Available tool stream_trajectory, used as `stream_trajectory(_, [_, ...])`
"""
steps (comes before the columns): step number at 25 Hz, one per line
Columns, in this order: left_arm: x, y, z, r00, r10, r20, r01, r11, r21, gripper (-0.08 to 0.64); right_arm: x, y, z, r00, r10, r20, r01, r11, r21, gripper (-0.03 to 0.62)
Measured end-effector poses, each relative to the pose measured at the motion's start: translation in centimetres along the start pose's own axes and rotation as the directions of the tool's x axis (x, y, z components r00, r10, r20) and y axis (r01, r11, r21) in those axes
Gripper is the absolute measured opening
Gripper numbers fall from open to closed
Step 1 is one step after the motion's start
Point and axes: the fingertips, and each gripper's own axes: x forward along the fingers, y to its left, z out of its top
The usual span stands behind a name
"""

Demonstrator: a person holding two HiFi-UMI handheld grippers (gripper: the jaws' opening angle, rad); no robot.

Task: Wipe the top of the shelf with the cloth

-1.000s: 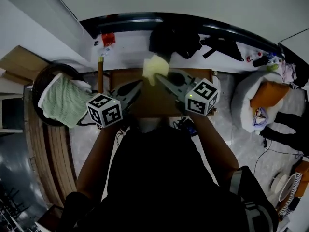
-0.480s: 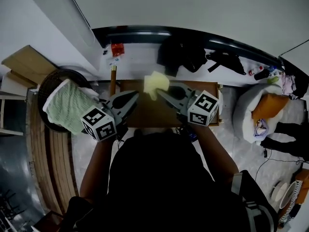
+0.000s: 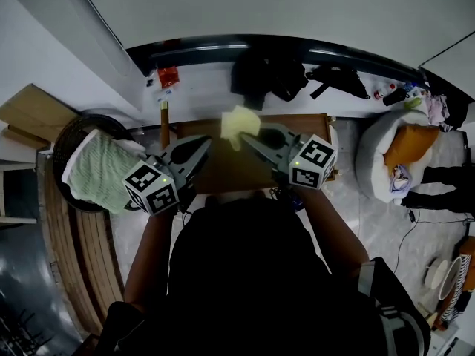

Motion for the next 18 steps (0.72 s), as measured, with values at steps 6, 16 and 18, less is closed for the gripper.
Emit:
stream_trajectory(6, [0.6, -0.1, -0.5, 1.000, -0.021, -0.008, 0.020, 1.000, -0.014, 0.011, -0.7, 0.2, 0.3, 1.000, -0.019, 0.008, 0.019, 1.000, -0.004, 0.041])
stream_trajectory(16, [0.4, 0.6, -1.7, 0.999, -0.019, -0.026, 0.018, 0.999, -0.040, 0.011, -0.2, 1.0, 0.0, 1.000, -0.008, 0.005, 0.008, 1.000, -0.016, 0.041])
stream_trajectory(18, [0.4, 0.7, -1.9, 1.000, -0.015, -0.028, 0.014, 0.999, -0.045, 0.011, -0.2, 1.1, -0.1, 1.000, 0.002, 0.006, -0.001, 1.000, -0.017, 0.041])
